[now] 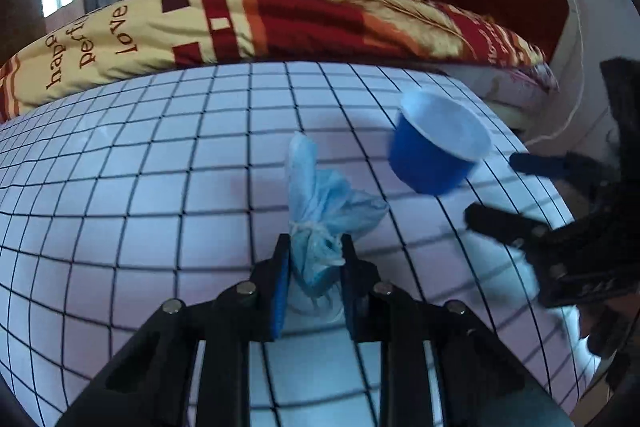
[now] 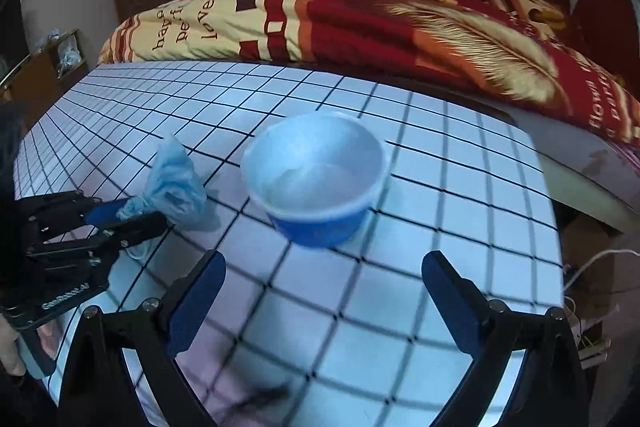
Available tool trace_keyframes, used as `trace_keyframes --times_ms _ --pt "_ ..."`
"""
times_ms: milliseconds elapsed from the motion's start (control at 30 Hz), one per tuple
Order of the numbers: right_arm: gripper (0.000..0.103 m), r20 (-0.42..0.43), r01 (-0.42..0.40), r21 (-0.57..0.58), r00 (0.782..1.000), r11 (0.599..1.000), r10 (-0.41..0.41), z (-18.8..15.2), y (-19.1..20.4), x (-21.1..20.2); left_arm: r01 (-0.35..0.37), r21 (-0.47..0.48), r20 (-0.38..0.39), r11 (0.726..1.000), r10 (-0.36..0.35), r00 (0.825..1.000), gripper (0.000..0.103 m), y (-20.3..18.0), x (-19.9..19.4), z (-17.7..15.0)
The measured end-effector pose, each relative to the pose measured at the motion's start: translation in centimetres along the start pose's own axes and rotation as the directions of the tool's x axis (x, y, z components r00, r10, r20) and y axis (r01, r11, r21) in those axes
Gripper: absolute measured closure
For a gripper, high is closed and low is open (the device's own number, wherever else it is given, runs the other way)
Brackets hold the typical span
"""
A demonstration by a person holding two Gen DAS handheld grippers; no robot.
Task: Collect trash
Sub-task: 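Grasp the light-blue tissue with the left gripper while the right gripper grasps the blue paper cup, then carry the light-blue tissue and blue cup over the black bin with both grippers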
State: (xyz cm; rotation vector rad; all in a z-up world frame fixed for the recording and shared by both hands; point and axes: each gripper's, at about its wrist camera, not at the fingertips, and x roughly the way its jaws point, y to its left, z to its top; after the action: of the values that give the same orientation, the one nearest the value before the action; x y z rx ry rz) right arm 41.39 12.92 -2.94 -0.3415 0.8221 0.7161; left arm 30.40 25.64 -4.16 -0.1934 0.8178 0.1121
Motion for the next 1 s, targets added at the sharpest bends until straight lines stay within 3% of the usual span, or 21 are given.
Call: trace_keyframes --times_ms 267,300,333,433,767,1000 --pt "0.004 0.011 0.021 0.051 1.0 0.998 -0.021 2.3 0.0 3.0 -0.008 -0.01 0.024 1.0 0.008 1.0 0.08 1.1 -0.3 0.1" --pt "0.01 0.016 0.024 0.059 1.0 0.998 -0.025 2.5 -0.2 3.2 -0.004 -0.013 0.024 1.0 0.005 1.0 0.08 1.2 -0.4 0.2" --pt "0.024 0.016 0.019 0.063 1.0 0.998 -0.02 2.6 -0.3 3.3 -0.003 -0.014 0.027 1.0 0.003 1.0 0.08 1.2 -0.5 0.1" --pt "0.027 0.023 0.015 0.058 1.0 0.998 -0.016 2.4 -0.3 2.9 0.002 -0.007 0.034 1.0 -0.002 0.999 0.08 0.7 -0.7 0.3" --pt "0.027 0.1 0.052 0.014 0.994 0.999 -0.054 -1.7 -0.1 -4.5 0.027 0.022 0.072 0.999 -0.029 0.997 0.08 -2.4 -4.4 -1.8" --pt "0.027 0.129 0.08 0.028 0.988 0.996 -0.083 -6.0 -0.8 -10.7 0.065 0.101 0.08 0.993 -0.073 0.994 0.08 -6.5 -7.5 -4.1"
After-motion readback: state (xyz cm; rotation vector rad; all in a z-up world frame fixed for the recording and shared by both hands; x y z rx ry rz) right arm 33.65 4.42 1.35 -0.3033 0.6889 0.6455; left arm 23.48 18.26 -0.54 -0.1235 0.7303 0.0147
